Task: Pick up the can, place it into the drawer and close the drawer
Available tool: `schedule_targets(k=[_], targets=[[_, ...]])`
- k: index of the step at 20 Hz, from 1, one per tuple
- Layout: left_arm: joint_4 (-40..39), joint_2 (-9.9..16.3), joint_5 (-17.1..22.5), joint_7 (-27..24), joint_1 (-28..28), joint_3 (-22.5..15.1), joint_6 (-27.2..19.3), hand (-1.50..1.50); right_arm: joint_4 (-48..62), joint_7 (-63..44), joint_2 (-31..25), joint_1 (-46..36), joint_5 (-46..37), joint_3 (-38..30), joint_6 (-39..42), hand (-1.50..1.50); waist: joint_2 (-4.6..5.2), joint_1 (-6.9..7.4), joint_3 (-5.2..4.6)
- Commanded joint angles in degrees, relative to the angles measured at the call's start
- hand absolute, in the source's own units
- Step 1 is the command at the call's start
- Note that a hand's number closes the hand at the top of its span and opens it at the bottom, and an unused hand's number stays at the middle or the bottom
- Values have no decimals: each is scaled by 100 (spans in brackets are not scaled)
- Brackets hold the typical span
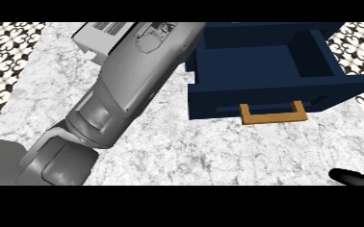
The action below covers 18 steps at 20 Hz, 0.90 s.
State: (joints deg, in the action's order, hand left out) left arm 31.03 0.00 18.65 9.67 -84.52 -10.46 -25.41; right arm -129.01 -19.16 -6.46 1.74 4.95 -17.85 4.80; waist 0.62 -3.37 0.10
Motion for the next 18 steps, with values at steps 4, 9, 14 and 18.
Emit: schedule_targets(k=[4, 9, 14, 18], targets=[[-657, 0, 403, -5, -646, -360, -271, 150, -222, -333, -92, -302, -33, 74, -140, -150, 18, -107, 1], [-1053, 0, 545, -281, -611, -568, -673, -150, 34, -208, -239, -425, -5, 9, -30, -150, 66, -204, 8], [-1199, 0, 696, -632, -556, -699, -997, -150, 158, -111, -218, -319, 45, 37, 75, -150, 72, -239, 9], [-1301, 0, 847, -536, -821, -704, -1079, -150, 37, -294, -487, -662, -285, 145, 39, -150, 79, -227, 4]])
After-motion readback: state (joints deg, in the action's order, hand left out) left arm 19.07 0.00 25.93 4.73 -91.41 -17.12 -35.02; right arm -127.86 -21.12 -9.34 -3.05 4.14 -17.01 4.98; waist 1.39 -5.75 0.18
